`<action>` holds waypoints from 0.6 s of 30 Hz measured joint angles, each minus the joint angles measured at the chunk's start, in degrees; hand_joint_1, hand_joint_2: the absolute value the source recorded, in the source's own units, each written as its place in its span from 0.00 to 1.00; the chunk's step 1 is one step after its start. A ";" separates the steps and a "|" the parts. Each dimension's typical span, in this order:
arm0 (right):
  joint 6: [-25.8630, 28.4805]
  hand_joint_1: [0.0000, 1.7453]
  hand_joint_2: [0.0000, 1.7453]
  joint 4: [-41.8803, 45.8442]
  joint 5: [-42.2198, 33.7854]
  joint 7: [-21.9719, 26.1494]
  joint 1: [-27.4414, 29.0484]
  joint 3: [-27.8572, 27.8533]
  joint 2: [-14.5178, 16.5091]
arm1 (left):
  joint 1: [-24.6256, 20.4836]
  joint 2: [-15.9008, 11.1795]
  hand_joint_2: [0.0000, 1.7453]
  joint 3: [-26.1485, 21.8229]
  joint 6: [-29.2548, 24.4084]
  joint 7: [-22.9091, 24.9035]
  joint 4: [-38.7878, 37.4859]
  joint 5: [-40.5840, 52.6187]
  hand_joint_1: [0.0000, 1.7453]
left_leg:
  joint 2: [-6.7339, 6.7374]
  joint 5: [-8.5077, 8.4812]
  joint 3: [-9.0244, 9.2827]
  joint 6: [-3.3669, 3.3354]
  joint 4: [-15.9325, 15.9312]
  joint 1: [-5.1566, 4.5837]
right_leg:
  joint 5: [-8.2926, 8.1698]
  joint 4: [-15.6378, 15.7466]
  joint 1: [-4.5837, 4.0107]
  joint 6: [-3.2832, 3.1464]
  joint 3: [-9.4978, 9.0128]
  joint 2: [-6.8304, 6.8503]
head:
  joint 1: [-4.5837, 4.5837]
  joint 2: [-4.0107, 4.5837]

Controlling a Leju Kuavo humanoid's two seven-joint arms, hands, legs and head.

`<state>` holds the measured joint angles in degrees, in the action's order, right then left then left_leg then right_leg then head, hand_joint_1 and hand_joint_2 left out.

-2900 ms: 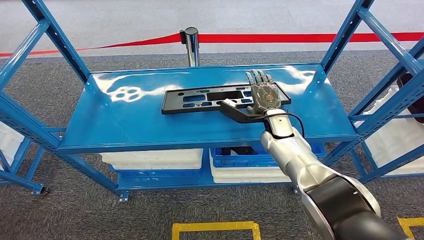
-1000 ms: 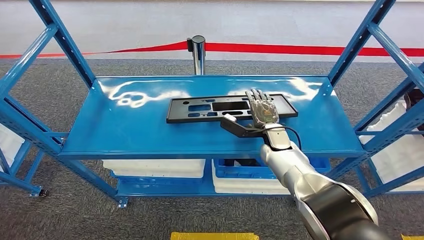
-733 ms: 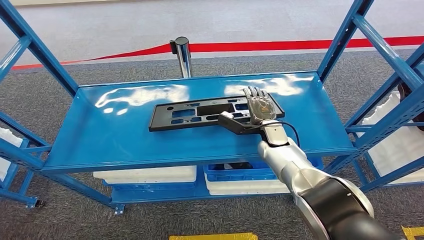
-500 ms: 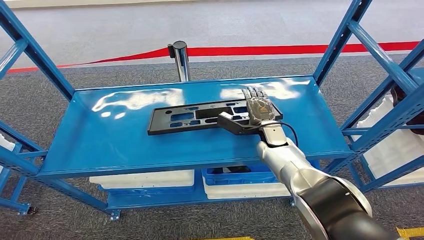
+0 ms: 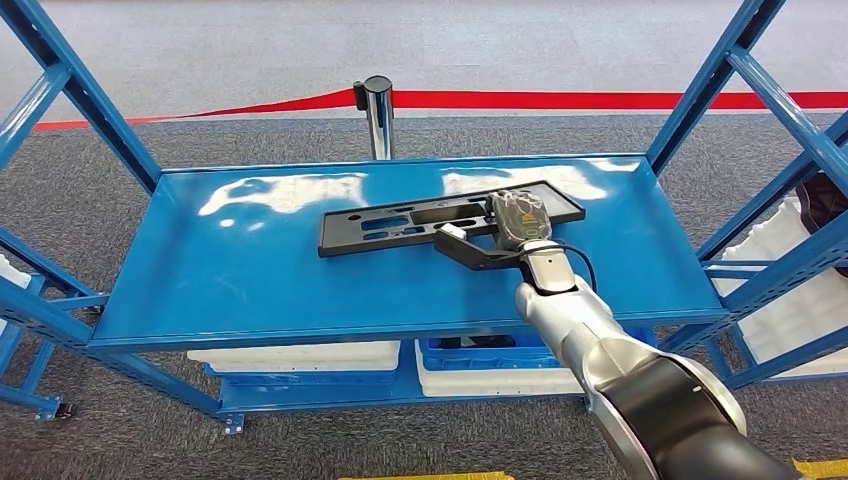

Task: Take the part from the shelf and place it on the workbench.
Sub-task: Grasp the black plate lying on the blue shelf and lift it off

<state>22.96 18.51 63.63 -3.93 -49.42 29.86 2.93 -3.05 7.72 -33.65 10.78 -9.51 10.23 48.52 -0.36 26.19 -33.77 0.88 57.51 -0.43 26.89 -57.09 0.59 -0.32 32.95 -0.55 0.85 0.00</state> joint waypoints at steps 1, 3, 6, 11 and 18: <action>-0.02 1.00 1.00 0.00 0.03 0.10 -0.03 0.01 0.00 | 0.00 0.00 0.00 0.01 -0.01 0.05 0.00 0.00 0.00 | 0.00 0.02 0.00 -0.03 0.01 0.00 | 0.03 0.00 0.01 0.13 -0.01 0.00 | 0.00 0.00; -0.10 1.00 1.00 0.00 0.08 0.27 -0.06 0.02 0.00 | 0.00 0.00 0.00 0.00 -0.01 0.15 -0.01 0.00 0.00 | -0.02 0.03 0.01 -0.05 0.02 0.02 | 0.04 0.01 0.01 0.24 -0.01 0.01 | 0.00 0.00; -0.16 1.00 1.00 0.00 0.08 0.32 -0.09 0.02 -0.02 | 0.00 0.00 0.00 -0.01 -0.01 0.19 0.00 0.00 0.00 | -0.02 0.03 0.05 -0.05 0.01 0.10 | 0.05 0.00 0.00 0.26 -0.04 0.01 | -0.01 0.00; -0.17 1.00 1.00 0.00 0.08 0.34 -0.10 0.02 -0.11 | -0.01 0.00 0.00 -0.01 -0.01 0.25 0.00 0.00 0.00 | -0.01 0.03 0.10 -0.04 0.00 0.19 | 0.07 0.00 -0.03 0.28 -0.08 0.00 | 0.00 0.00; -0.20 1.00 1.00 0.00 0.08 0.36 -0.10 0.02 -0.23 | -0.01 0.00 0.00 -0.01 0.01 0.25 -0.01 0.00 0.00 | -0.02 0.02 0.19 -0.04 0.00 0.21 | 0.07 -0.01 -0.09 0.28 -0.18 0.01 | 0.00 0.00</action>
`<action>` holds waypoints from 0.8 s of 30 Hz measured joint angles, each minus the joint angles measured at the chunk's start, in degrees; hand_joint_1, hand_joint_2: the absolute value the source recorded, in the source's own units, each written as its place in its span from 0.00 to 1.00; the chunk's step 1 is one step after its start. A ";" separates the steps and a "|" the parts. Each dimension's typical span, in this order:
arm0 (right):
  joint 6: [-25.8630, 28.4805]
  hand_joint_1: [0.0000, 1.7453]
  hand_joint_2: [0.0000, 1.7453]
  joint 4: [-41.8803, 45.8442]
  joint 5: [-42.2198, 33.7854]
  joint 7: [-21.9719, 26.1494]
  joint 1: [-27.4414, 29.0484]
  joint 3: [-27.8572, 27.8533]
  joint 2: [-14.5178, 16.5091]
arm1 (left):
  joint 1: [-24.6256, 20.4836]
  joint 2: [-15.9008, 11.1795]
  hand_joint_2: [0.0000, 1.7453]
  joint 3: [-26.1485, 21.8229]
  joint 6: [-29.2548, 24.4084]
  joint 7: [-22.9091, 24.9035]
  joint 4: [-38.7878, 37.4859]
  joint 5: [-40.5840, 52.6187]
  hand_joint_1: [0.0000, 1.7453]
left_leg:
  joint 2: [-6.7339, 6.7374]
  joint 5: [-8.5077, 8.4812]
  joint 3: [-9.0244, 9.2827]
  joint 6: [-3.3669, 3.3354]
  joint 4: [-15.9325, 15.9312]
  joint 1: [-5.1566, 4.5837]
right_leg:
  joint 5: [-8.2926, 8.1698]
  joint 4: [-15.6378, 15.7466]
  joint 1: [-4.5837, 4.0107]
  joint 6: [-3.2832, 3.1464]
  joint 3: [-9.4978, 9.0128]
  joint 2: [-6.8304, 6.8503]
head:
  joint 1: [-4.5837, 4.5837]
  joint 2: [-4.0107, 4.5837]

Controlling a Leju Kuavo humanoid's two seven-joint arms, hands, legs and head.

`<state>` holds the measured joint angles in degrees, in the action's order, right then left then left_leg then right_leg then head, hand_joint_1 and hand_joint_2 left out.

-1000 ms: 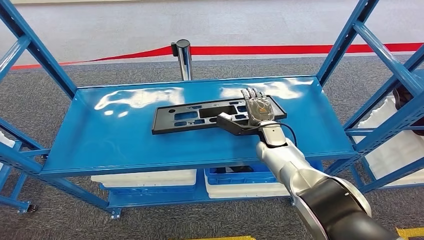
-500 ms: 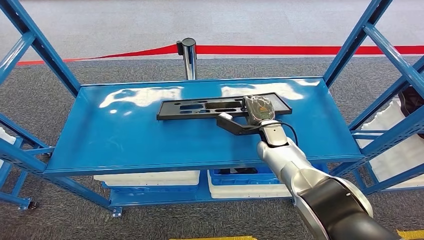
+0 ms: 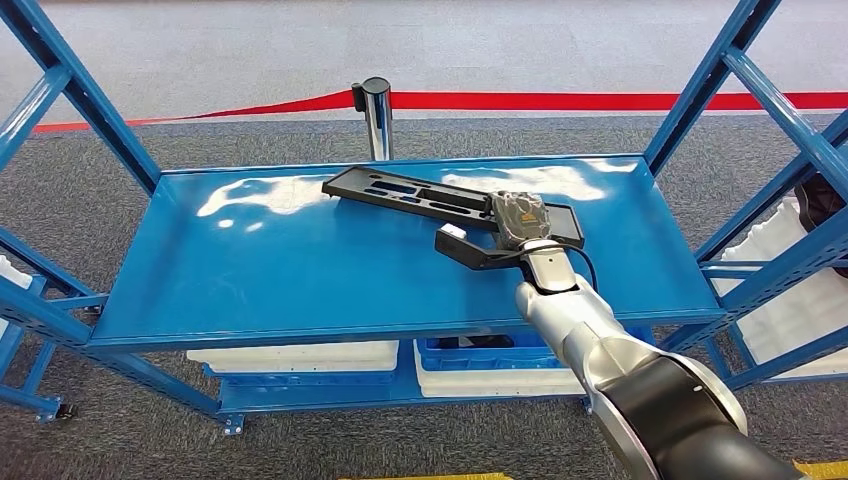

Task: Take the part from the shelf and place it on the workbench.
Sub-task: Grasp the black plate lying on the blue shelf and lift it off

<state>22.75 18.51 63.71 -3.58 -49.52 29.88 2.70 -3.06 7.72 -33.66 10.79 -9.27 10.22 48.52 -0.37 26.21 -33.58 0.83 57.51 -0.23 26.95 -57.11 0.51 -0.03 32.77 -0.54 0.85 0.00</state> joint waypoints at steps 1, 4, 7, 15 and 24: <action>0.00 1.00 1.00 0.00 0.00 0.01 0.00 -0.01 -0.02 | 0.00 0.00 0.00 0.00 0.01 0.00 -0.01 0.00 0.00 | 0.00 0.00 0.00 0.00 0.00 0.00 | 0.00 0.00 -0.01 0.00 0.00 0.00 | 0.00 0.00; 0.02 1.00 1.00 0.00 0.02 0.12 0.00 -0.06 -0.11 | 0.00 0.01 0.00 -0.02 0.02 0.00 -0.01 0.00 0.00 | 0.00 0.00 0.01 0.00 0.00 -0.01 | 0.00 0.00 -0.03 0.00 -0.01 0.00 | 0.00 0.00; 0.28 1.00 1.00 0.00 -0.04 0.58 0.00 -0.36 -0.19 | 0.01 0.02 0.00 -0.13 0.03 -0.01 -0.01 0.00 0.00 | 0.00 0.00 0.01 0.00 0.00 -0.03 | 0.00 0.00 -0.03 0.00 -0.02 0.00 | 0.00 0.00; 2.99 1.00 1.00 1.04 -4.31 7.06 1.20 -2.88 -0.27 | 0.03 0.03 0.00 -0.77 -0.35 -0.70 -0.01 -1.12 0.00 | -0.01 0.00 0.01 0.00 0.00 -0.04 | 0.00 0.00 -0.03 0.00 -0.03 0.00 | -0.01 0.00; 3.85 1.00 1.00 13.06 -9.80 12.75 9.68 -4.78 -0.78 | 0.19 0.09 0.00 -3.80 -1.32 -1.02 -0.01 -3.62 0.00 | 0.03 0.02 0.02 0.01 0.00 0.06 | 0.09 0.00 -0.03 0.13 -0.03 -0.01 | -0.02 0.00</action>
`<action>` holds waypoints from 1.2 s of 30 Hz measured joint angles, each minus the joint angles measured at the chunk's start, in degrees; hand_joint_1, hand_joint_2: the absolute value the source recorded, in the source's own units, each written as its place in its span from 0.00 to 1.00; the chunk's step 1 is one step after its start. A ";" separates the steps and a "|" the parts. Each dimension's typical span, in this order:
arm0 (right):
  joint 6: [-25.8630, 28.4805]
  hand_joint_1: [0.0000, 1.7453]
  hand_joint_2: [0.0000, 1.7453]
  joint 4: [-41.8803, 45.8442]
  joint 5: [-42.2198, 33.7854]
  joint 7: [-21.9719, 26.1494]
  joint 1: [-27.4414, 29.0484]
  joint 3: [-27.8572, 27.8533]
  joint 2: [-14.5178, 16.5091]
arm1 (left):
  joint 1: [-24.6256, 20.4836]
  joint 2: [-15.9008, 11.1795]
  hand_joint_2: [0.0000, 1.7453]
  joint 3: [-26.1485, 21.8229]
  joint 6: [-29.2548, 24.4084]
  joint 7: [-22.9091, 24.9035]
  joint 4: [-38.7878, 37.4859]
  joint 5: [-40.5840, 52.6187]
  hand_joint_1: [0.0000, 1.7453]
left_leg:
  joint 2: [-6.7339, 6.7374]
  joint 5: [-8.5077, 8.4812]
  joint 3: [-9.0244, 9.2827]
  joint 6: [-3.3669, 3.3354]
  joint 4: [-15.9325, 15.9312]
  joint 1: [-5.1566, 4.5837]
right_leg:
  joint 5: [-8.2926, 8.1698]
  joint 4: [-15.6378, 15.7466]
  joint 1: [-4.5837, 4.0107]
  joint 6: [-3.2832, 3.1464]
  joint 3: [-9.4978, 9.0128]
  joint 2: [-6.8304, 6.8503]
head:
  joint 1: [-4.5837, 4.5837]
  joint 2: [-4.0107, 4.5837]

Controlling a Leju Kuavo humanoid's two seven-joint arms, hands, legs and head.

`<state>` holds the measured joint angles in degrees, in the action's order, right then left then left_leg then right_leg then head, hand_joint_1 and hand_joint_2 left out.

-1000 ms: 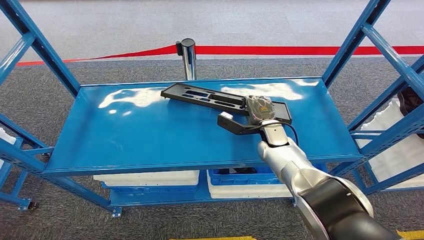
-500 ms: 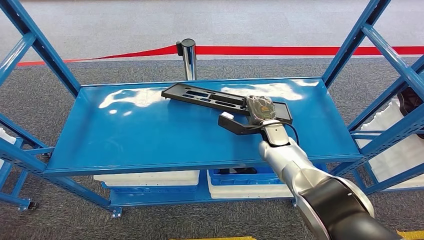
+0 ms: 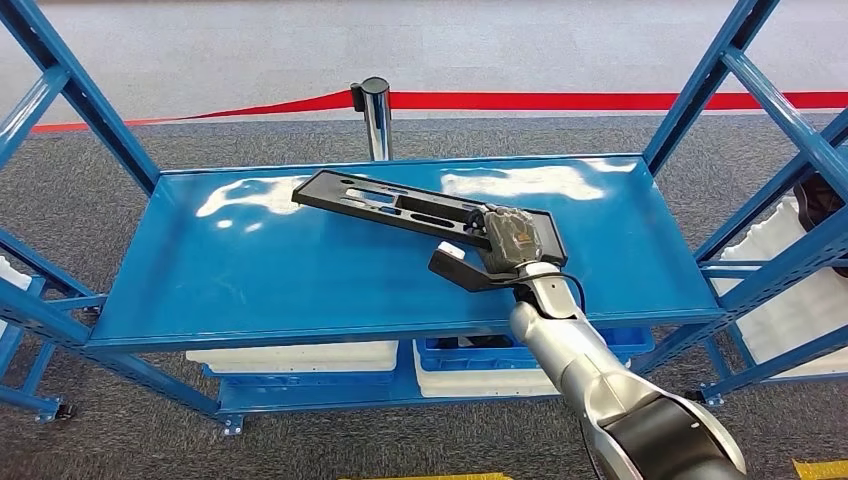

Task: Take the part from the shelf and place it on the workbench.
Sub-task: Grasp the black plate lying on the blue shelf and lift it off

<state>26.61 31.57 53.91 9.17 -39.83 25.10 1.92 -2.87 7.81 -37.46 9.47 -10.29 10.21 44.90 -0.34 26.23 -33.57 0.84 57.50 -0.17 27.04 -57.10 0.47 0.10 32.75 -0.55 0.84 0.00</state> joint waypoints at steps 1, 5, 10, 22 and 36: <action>-0.05 1.00 1.00 1.13 -0.27 -0.02 0.59 0.00 -0.14 | 0.01 0.01 0.00 -0.19 -0.03 -0.02 0.00 -0.11 0.00 | -0.01 0.00 0.01 0.00 0.00 0.01 | 0.00 0.00 0.00 0.01 -0.02 0.00 | -0.01 0.00; -0.29 1.00 1.00 8.17 -2.14 0.24 4.89 -0.01 -1.18 | 0.11 0.17 0.00 -1.52 -0.37 -0.30 0.00 -1.10 0.00 | -0.04 0.00 0.06 0.00 0.00 0.01 | 0.01 0.00 0.00 0.01 -0.07 0.01 | 0.01 0.00; -0.86 1.00 1.00 18.93 -3.91 0.08 11.38 0.10 -2.99 | 0.27 0.46 0.00 -3.02 -0.65 -0.75 0.00 -1.93 0.00 | -0.05 0.04 0.08 -0.01 0.00 0.00 | 0.04 0.01 0.00 0.05 -0.09 0.02 | 0.00 0.00; 0.30 1.00 1.00 46.30 -7.61 -0.21 29.23 -0.37 -8.19 | 0.80 0.72 1.00 -6.31 -3.05 -4.31 0.00 -3.75 0.00 | -0.16 0.12 0.05 -0.09 0.00 -0.04 | 0.15 0.03 0.00 0.22 -0.12 0.12 | 0.01 0.00; 1.51 1.00 1.00 58.93 -8.19 0.47 37.70 -2.93 -10.86 | 0.85 0.72 1.00 -7.16 -3.96 -6.30 0.00 -4.03 0.00 | -0.16 0.14 0.05 -0.10 -0.01 -0.09 | 0.17 0.03 0.01 0.25 -0.12 0.12 | 0.02 0.00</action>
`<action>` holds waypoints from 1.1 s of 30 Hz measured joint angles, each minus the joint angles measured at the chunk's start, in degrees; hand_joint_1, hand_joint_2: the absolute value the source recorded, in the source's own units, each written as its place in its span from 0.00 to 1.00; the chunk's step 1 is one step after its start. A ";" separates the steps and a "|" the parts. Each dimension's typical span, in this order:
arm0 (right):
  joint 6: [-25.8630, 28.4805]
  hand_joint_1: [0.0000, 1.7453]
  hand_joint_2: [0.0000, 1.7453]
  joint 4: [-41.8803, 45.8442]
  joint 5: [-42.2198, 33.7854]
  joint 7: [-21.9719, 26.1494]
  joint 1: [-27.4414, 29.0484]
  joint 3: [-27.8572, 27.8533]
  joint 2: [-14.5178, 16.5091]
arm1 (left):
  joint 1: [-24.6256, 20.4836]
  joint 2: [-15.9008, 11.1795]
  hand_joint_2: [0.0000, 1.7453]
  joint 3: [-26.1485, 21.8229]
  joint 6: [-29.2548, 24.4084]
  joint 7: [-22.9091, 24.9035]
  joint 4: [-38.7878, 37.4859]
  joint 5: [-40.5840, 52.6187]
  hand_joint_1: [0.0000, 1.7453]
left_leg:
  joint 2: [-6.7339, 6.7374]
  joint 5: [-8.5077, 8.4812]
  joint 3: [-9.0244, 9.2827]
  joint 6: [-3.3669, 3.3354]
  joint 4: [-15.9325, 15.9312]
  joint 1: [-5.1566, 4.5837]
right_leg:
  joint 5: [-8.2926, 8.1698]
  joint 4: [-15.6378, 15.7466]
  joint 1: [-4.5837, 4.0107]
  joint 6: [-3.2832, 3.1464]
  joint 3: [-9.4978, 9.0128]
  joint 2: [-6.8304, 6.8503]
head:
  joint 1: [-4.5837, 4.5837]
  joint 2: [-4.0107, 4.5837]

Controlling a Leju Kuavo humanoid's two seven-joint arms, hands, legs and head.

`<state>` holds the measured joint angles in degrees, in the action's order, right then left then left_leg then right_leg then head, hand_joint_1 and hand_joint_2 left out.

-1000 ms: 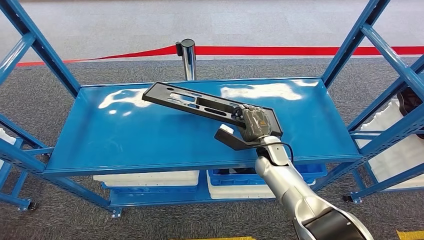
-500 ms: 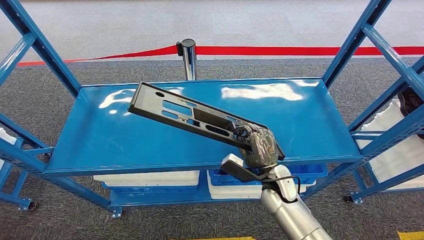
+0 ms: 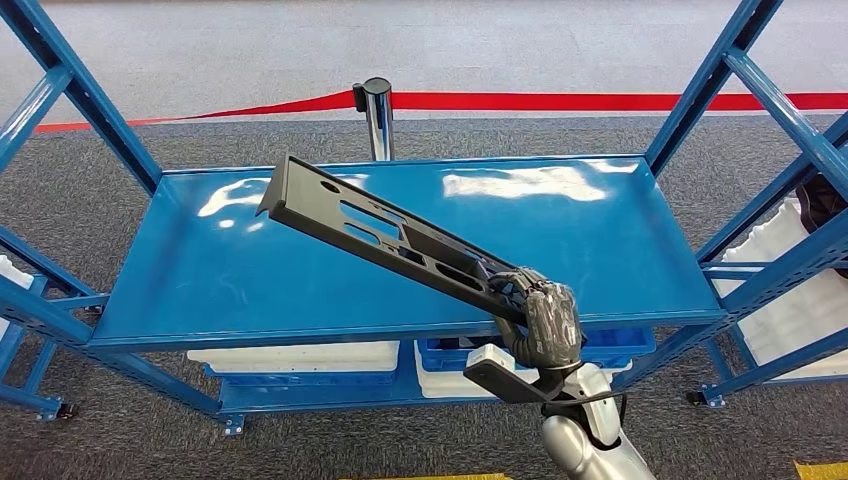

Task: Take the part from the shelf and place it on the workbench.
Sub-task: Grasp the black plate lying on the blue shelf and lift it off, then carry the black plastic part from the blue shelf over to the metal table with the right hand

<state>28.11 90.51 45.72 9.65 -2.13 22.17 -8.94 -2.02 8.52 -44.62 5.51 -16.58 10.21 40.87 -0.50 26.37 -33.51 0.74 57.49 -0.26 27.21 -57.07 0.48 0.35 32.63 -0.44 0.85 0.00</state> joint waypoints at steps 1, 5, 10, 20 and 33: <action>0.42 1.00 1.00 0.71 -1.28 0.80 0.34 -0.21 -0.02 | 0.00 0.00 1.00 -0.18 0.00 -0.17 0.00 -0.07 0.00 | 0.00 0.00 0.00 0.00 0.00 0.00 | 0.00 0.00 0.00 0.00 0.00 0.00 | 0.00 0.00; 4.55 1.00 1.00 6.07 -9.28 6.24 1.42 -2.23 -0.02 | 0.00 0.00 1.00 -0.99 -0.02 -0.78 0.01 -0.09 0.00 | -0.01 0.00 -0.01 0.00 0.00 0.00 | 0.00 0.00 0.00 0.00 0.01 0.01 | 0.00 0.00; 8.72 1.00 1.00 16.63 -6.23 11.15 3.00 -7.02 0.10 | -0.01 0.00 1.00 -1.22 -0.10 -0.80 0.02 0.43 0.00 | 0.00 0.01 -0.01 -0.01 0.00 -0.03 | 0.01 0.00 0.02 0.00 0.01 0.01 | 0.00 0.00; 8.80 1.00 1.00 32.88 0.81 25.07 7.82 -15.57 6.78 | -0.02 0.00 0.00 -1.70 -0.51 -0.69 0.01 1.33 0.00 | 0.02 0.04 0.02 -0.02 -0.01 -0.01 | 0.08 0.00 0.01 0.06 -0.02 0.01 | 0.00 0.00; 8.80 1.00 1.00 35.74 -0.20 27.19 9.50 -18.31 10.05 | -0.07 0.00 0.50 -2.51 -0.87 -1.47 0.01 1.40 0.00 | 0.02 0.05 0.03 -0.03 -0.01 -0.04 | 0.09 0.00 0.02 0.07 -0.03 0.01 | 0.00 0.00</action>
<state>36.92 126.24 45.51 36.84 7.37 3.86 1.11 -2.08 8.52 -47.12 4.63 -18.06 10.22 42.27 -0.48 26.42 -33.48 0.72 57.48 -0.30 27.29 -57.07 0.51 0.42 32.60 -0.43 0.85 0.00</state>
